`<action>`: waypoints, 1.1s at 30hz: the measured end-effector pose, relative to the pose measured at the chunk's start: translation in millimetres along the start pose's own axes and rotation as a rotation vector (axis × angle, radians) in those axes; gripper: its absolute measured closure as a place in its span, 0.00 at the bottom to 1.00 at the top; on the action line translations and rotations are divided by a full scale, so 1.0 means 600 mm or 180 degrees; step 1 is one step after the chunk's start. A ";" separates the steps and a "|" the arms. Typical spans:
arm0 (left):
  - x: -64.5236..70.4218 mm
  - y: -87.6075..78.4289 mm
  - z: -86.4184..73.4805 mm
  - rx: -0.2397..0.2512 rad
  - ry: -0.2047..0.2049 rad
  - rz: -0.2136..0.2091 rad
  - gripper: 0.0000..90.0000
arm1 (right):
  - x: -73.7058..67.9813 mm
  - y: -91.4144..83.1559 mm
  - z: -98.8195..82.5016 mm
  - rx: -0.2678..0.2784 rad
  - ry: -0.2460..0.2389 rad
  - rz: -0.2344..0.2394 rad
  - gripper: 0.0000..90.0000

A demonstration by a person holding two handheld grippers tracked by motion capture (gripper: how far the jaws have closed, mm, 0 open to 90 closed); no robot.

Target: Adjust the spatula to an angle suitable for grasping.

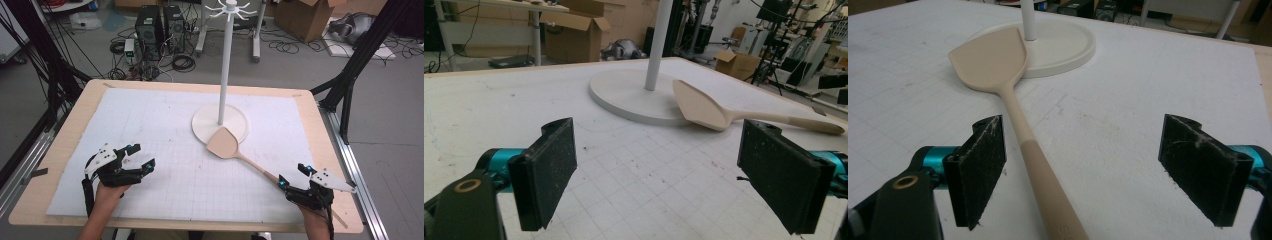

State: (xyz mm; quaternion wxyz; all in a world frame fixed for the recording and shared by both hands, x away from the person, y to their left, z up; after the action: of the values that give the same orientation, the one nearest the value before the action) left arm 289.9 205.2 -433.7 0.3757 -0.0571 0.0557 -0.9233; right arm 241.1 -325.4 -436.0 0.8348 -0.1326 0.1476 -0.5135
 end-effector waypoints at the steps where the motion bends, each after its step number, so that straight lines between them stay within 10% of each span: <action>1: 0.000 0.001 0.000 0.0010 -0.0008 -0.0022 0.18 | 0.000 -0.001 0.001 -0.0001 -0.0029 0.0005 0.20; 13: -0.006 -0.001 -0.001 0.0074 -0.0071 0.0057 0.19 | 0.007 -0.001 0.007 0.0018 0.0099 0.0004 0.20; 33: 0.001 -0.013 -0.004 0.0003 -0.0011 0.0034 0.20 | -0.028 0.028 0.023 -0.0159 -0.0187 0.0306 0.36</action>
State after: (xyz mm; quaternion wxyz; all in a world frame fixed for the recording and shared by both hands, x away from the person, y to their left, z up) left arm 283.9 210.3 -435.0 0.3807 -0.0583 0.0548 -0.9212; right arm 253.2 -302.2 -427.7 0.8589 -0.1611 0.1420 -0.4649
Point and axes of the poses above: each handheld gripper's, and its own axes: y roughly forward along the jaws, z roughly out of its top, x roughly to its right, the point moved 2 cm from there along y, roughly forward along the jaws, and after that the axes turned 6 degrees about y, right-handed, at the moved point
